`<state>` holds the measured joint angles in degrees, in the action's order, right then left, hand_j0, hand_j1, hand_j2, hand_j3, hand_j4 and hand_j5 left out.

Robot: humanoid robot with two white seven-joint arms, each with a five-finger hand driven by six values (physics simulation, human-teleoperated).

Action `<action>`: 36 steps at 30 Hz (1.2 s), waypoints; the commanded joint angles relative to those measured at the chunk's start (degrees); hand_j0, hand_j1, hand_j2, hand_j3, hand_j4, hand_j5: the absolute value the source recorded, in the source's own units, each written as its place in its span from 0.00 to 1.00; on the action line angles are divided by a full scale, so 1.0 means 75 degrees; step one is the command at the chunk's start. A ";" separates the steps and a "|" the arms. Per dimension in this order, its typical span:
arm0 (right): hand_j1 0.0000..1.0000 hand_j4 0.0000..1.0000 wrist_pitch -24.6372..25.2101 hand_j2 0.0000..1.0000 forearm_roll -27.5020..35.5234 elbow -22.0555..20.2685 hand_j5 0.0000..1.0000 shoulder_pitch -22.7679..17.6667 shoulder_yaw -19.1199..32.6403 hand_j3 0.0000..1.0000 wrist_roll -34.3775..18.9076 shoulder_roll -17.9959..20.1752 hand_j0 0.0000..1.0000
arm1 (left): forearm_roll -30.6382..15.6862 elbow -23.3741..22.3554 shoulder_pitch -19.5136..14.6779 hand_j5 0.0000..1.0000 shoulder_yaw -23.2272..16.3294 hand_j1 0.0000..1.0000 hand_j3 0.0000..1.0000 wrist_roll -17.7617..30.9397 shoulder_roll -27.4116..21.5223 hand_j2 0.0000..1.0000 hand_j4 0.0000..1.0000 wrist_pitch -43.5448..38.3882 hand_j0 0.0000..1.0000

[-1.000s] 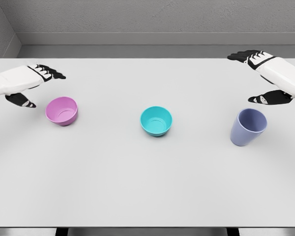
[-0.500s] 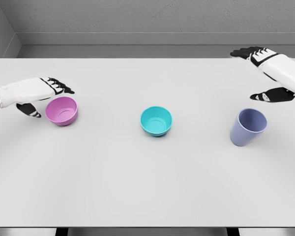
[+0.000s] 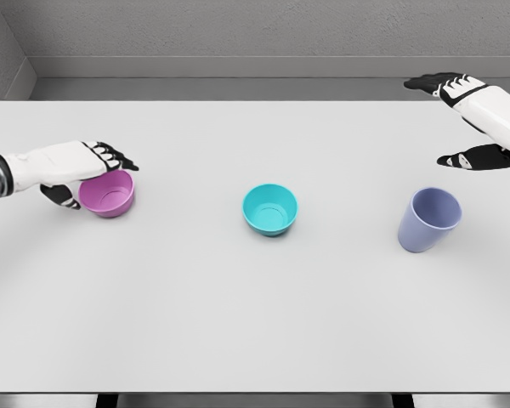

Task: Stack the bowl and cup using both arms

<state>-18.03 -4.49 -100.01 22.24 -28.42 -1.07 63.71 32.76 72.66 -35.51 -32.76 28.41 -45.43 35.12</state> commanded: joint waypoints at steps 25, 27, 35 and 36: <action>1.00 1.00 0.0002 1.00 0.0025 -0.0001 1.00 0.0000 0.0016 1.00 0.0003 -0.0021 1.00 | 0.0261 0.0004 -0.0047 1.00 -0.0226 1.00 1.00 -0.0015 0.0210 1.00 1.00 -0.0016 1.00; 1.00 1.00 0.0002 1.00 0.0025 -0.0001 1.00 0.0000 0.0016 1.00 0.0003 -0.0021 1.00 | 0.0214 0.0004 -0.0059 1.00 -0.0214 1.00 1.00 -0.0026 0.0198 1.00 1.00 -0.0016 1.00; 1.00 1.00 0.0002 1.00 0.0025 -0.0001 1.00 0.0012 0.0016 1.00 0.0003 -0.0021 1.00 | 0.0214 -0.0008 -0.0117 1.00 -0.0214 1.00 1.00 -0.0026 0.0210 1.00 1.00 -0.0016 1.00; 1.00 1.00 0.0002 1.00 0.0025 -0.0001 1.00 0.0000 0.0016 1.00 0.0003 -0.0021 1.00 | 0.0214 -0.0008 -0.0129 1.00 -0.0214 1.00 1.00 -0.0026 0.0233 1.00 1.00 -0.0016 1.00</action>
<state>-18.03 -4.50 -100.01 22.24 -28.31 -1.08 63.46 34.66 72.61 -36.39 -34.36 28.23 -43.76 35.12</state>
